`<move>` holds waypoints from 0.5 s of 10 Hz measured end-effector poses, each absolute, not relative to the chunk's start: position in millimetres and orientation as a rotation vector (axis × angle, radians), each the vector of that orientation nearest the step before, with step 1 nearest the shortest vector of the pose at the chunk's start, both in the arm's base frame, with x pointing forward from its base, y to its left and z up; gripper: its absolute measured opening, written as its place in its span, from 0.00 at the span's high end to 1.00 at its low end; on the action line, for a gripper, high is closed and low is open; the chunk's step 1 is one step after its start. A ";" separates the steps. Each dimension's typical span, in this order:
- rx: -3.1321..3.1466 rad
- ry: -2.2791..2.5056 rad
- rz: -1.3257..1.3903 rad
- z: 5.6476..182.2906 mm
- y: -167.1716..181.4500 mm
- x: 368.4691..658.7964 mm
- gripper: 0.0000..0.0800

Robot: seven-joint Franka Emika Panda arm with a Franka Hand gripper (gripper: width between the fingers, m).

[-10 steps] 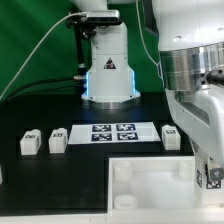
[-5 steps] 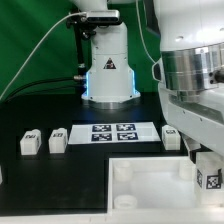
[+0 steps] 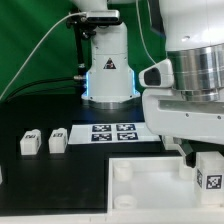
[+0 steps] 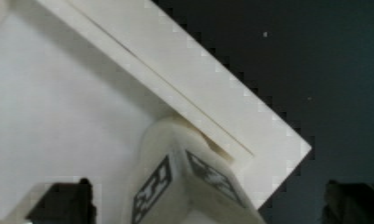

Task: Assemble one leg

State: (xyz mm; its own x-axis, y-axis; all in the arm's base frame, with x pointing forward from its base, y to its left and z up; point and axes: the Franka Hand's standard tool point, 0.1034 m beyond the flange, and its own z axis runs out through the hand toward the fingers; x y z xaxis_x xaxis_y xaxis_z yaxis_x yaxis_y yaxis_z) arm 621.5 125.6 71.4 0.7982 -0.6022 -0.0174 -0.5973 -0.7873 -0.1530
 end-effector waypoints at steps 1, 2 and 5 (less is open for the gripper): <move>-2.972 0.581 -0.088 71.9 125.4 622.1 0.19; -3.033 0.270 -0.109 71.9 120.0 623.1 0.19; -3.067 -0.200 -0.128 72.1 114.0 624.3 0.19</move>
Offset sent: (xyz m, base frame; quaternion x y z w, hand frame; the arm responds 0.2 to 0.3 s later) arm 0.0057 -0.0077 0.0044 -0.0235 -0.0193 -0.2953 0.9549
